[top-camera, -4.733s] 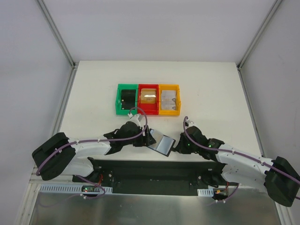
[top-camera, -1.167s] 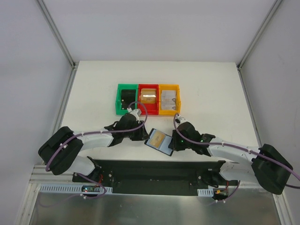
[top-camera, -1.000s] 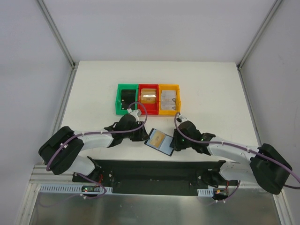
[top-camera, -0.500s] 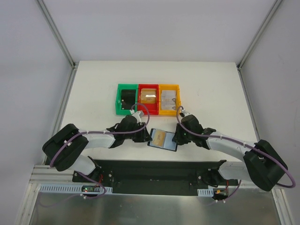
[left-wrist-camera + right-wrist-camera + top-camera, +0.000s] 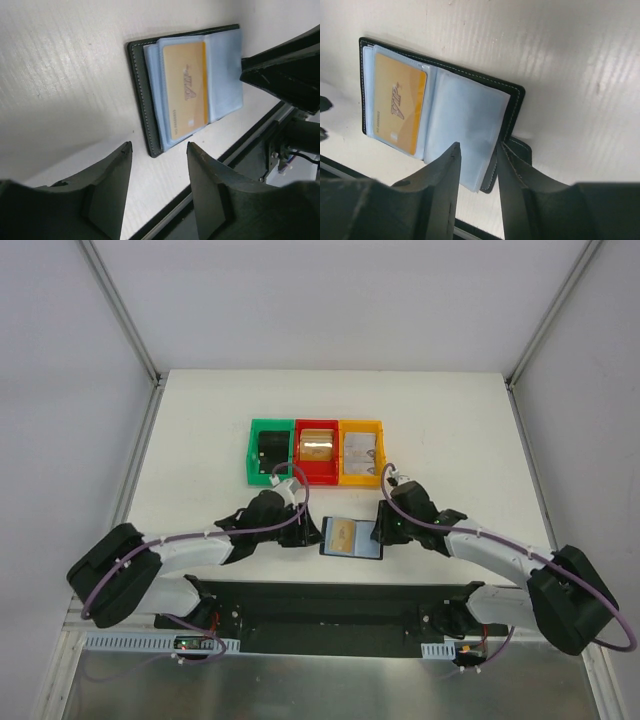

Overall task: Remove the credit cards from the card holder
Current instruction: Remove the credit card from the card holder.

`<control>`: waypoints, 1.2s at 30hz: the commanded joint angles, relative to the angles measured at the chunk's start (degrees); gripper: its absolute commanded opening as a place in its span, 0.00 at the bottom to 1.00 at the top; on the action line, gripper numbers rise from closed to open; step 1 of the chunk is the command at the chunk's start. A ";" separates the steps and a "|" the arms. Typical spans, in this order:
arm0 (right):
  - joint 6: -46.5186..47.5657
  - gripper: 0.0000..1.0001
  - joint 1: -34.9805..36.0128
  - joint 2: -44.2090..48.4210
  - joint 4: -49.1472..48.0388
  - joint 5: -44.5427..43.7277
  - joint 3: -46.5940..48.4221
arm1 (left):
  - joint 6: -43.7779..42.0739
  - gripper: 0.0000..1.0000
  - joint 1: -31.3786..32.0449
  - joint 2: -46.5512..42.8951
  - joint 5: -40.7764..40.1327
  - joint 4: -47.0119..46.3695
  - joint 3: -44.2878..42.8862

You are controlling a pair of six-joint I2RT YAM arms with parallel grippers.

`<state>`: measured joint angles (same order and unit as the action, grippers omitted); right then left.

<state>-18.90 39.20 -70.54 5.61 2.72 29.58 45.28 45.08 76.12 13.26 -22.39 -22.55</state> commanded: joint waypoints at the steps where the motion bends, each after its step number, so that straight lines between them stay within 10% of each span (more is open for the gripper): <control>1: 2.37 0.38 -0.09 6.81 8.18 -4.83 2.23 | -2.03 0.50 0.54 -9.30 -5.25 6.47 -0.39; 13: -0.87 0.60 0.00 16.84 -14.28 5.62 -6.81 | -1.95 0.45 0.62 -4.77 6.07 -7.56 -3.03; 36: -6.94 0.48 -0.79 5.33 -23.36 11.17 -9.02 | 1.83 0.24 0.62 12.65 5.47 -15.05 -4.97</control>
<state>-24.91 38.61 -64.27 -14.13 13.80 20.75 46.09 45.08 88.20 20.16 -35.35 -26.72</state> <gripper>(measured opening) 0.488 0.254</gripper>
